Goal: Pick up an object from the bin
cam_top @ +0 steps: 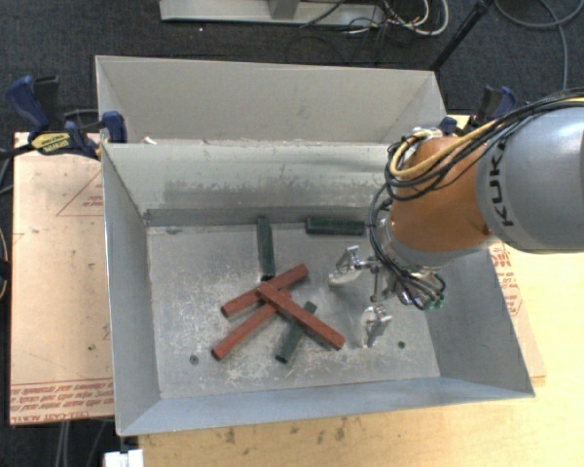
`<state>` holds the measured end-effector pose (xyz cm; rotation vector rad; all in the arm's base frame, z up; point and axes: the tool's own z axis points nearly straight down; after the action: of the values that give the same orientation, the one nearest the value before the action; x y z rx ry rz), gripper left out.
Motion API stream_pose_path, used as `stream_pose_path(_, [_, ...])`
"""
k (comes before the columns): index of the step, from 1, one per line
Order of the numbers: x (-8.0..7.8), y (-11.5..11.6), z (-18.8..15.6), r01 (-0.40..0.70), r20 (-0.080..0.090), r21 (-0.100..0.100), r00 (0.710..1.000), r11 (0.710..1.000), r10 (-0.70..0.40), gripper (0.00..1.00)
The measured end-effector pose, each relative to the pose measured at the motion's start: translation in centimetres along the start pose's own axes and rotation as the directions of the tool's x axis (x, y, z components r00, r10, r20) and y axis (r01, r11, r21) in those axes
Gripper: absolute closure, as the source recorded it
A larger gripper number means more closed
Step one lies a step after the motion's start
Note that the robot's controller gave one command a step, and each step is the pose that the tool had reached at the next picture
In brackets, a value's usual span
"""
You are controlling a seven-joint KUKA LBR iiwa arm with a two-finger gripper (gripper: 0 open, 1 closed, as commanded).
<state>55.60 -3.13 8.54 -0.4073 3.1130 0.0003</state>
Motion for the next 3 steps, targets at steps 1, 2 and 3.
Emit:
stream_pose_path(1, [2.85, 3.94, 0.75, -0.160, 0.020, 0.001, 0.987, 0.987, 0.160, 1.00])
stream_pose_path(2, [3.29, 4.08, 1.11, -0.159, 0.004, 0.000, 0.987, 0.987, 0.159, 0.00])
stream_pose_path(3, [3.28, 4.08, 1.11, -0.159, 0.004, 0.000, 0.987, 0.987, 0.159, 0.00])
